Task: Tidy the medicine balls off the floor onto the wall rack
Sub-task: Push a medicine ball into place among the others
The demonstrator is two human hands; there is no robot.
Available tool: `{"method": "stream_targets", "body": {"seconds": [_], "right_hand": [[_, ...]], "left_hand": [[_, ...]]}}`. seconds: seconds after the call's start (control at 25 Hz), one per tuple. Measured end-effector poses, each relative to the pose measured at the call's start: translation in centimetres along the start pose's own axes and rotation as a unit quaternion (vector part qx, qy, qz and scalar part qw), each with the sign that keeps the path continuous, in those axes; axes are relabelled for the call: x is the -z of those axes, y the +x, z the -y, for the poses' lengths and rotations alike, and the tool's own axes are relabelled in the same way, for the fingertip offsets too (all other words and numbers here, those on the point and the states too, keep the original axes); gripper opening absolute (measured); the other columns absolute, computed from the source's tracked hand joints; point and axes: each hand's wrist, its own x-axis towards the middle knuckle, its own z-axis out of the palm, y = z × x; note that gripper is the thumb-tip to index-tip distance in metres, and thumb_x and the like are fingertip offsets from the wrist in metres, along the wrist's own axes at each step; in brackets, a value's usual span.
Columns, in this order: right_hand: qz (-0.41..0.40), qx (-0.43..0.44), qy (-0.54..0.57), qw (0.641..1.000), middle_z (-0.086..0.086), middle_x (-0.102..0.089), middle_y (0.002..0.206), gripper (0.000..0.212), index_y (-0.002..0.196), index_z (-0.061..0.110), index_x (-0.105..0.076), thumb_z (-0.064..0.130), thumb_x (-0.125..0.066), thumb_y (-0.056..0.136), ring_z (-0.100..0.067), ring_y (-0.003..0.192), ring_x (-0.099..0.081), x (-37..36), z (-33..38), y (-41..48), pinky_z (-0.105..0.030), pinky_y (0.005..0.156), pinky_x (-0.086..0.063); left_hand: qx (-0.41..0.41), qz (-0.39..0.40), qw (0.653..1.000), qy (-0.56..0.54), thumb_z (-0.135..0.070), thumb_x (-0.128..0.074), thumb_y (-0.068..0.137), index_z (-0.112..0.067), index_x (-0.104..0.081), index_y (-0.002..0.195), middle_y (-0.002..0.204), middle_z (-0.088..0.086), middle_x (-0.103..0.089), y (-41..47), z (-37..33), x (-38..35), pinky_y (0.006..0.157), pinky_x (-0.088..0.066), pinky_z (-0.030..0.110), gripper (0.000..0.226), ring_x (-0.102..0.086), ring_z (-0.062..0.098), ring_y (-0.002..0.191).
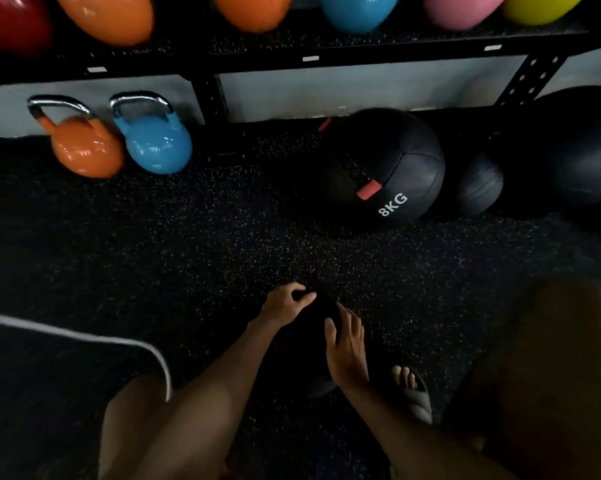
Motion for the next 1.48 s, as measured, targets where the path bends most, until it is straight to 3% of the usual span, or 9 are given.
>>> {"method": "stream_targets", "body": {"seconds": [0.2, 0.44, 0.56, 0.64, 0.84, 1.0, 1.2, 1.36, 1.48], "right_hand": [[-0.007, -0.003, -0.035, 0.999, 0.0, -0.04, 0.153, 0.065, 0.152, 0.028, -0.035, 0.061, -0.024, 0.097, -0.022, 0.141, -0.036, -0.1, 0.8, 2.1, -0.044, 0.116, -0.031], [0.019, -0.116, -0.011, 0.993, -0.01, -0.044, 0.144, 0.054, 0.144, 0.033, -0.042, 0.061, -0.028, 0.099, -0.032, 0.135, -0.036, -0.7, 4.0, 7.1, -0.055, 0.109, -0.031], [0.037, -0.115, 0.013, 0.993, -0.011, -0.045, 0.144, 0.062, 0.142, 0.028, -0.045, 0.065, -0.025, 0.096, -0.033, 0.135, -0.037, -0.2, 4.6, 8.7, -0.055, 0.11, -0.031], [0.025, -0.032, -0.005, 0.999, -0.01, -0.043, 0.147, 0.068, 0.145, 0.023, -0.042, 0.065, -0.023, 0.095, -0.03, 0.136, -0.037, 0.3, 4.2, 7.9, -0.049, 0.113, -0.032], [0.009, 0.155, -0.114, 0.981, -0.006, -0.006, 0.166, 0.075, 0.159, 0.028, -0.008, 0.067, -0.028, 0.098, -0.024, 0.154, -0.005, 0.7, 2.3, 4.5, -0.043, 0.123, -0.016], [0.022, 0.116, -0.121, 0.986, -0.007, -0.01, 0.166, 0.079, 0.158, 0.034, -0.007, 0.075, -0.019, 0.092, -0.026, 0.153, -0.009, 0.2, 4.3, 7.9, -0.055, 0.118, -0.024], [0.078, 0.035, -0.084, 0.993, -0.011, -0.017, 0.164, 0.077, 0.159, 0.031, -0.015, 0.073, -0.025, 0.095, -0.033, 0.151, -0.014, 0.0, 9.3, 15.9, -0.065, 0.116, -0.019], [0.016, 0.131, -0.046, 0.99, -0.012, -0.024, 0.159, 0.069, 0.155, 0.023, -0.025, 0.062, -0.034, 0.099, -0.033, 0.147, -0.024, 0.3, 8.0, 16.9, -0.057, 0.117, -0.029], [-0.002, 0.219, -0.113, 0.969, -0.012, -0.007, 0.166, 0.073, 0.159, 0.025, -0.012, 0.06, -0.037, 0.1, -0.029, 0.154, -0.007, -0.2, 4.9, 15.1, -0.05, 0.123, -0.019]], "left_hand": [[-0.013, 0.049, 0.998, -0.048, -0.055, -0.064, 0.089, -0.033, -0.044, 0.148, 0.157, 0.0, -0.035, -2.0, 0.6, 1.7, 0.114, -0.032, 0.033, 0.065, -0.035, 0.02, 0.143], [-0.018, 0.096, 0.995, 0.036, -0.066, -0.079, 0.066, -0.052, -0.001, 0.154, 0.166, -0.007, 0.013, -2.1, 2.7, 2.4, 0.122, -0.013, 0.057, 0.118, 0.009, 0.026, 0.153], [-0.035, 0.059, 0.998, -0.005, -0.068, -0.081, 0.062, -0.05, -0.013, 0.154, 0.167, -0.002, -0.003, -1.2, 2.8, 2.8, 0.121, -0.02, 0.054, 0.116, -0.003, 0.026, 0.153], [-0.059, -0.017, 0.997, -0.036, -0.065, -0.08, 0.066, -0.041, -0.031, 0.151, 0.161, 0.001, -0.026, -0.4, 2.3, 2.5, 0.12, -0.029, 0.048, 0.102, -0.023, 0.024, 0.148], [0.015, -0.185, 0.979, -0.08, -0.07, -0.067, 0.074, -0.032, -0.052, 0.135, 0.139, 0.007, -0.048, 2.5, -0.6, 2.4, 0.104, -0.044, 0.054, 0.074, -0.045, 0.027, 0.13], [-0.026, -0.23, 0.973, -0.026, -0.06, -0.058, 0.089, -0.025, -0.045, 0.143, 0.148, 0.011, -0.041, 1.8, 0.0, 1.8, 0.108, -0.041, 0.054, 0.065, -0.037, 0.03, 0.138], [-0.137, -0.178, 0.972, 0.062, -0.076, -0.051, 0.082, -0.043, 0.003, 0.157, 0.167, 0.005, 0.01, 0.7, 3.3, 0.3, 0.117, -0.018, 0.059, 0.098, 0.006, 0.026, 0.154], [-0.065, -0.182, 0.98, 0.044, -0.072, -0.056, 0.083, -0.052, -0.006, 0.154, 0.166, 0.006, 0.0, 4.9, 0.1, 3.3, 0.114, -0.028, 0.064, 0.088, -0.003, 0.032, 0.152], [-0.007, -0.207, 0.978, -0.026, -0.069, -0.061, 0.082, -0.046, -0.028, 0.151, 0.156, 0.013, -0.021, 8.5, -1.8, 5.9, 0.112, -0.033, 0.058, 0.08, -0.019, 0.036, 0.143]]}}
